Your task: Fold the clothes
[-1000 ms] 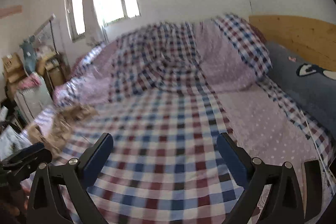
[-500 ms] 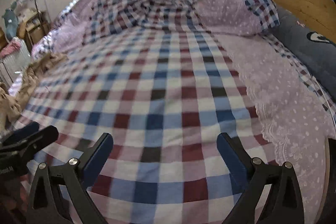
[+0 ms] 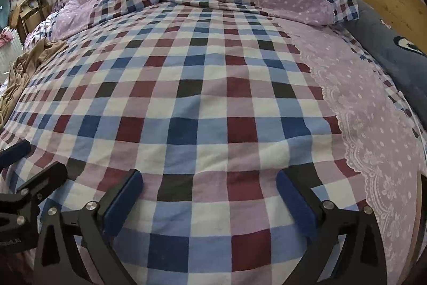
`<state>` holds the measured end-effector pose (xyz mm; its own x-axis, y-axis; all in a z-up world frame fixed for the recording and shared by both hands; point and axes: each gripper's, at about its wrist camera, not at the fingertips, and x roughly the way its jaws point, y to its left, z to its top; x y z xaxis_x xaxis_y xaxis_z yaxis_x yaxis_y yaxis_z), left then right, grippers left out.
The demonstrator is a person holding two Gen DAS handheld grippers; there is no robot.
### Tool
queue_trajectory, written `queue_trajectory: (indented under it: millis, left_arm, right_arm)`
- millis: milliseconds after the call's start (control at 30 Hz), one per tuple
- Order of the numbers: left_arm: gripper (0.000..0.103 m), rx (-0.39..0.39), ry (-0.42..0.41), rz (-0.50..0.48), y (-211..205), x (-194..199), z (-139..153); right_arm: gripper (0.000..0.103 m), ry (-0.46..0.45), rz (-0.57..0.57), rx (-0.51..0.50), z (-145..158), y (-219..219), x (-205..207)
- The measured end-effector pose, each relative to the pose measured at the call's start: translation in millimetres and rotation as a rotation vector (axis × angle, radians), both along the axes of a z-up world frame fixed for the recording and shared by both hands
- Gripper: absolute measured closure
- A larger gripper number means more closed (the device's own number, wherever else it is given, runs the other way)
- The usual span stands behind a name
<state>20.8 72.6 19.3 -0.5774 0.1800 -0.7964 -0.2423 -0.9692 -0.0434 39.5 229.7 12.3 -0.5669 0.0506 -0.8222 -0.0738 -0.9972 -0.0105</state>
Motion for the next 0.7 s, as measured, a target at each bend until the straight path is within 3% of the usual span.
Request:
queue_trajectory:
  millis: [700]
  left_arm:
    - [0.0,-0.059,0.012,-0.01,2.5,-1.3,-6.6]
  right_arm:
    - [0.0,-0.012,0.002,0.011,-1.4,-0.2,-2.5]
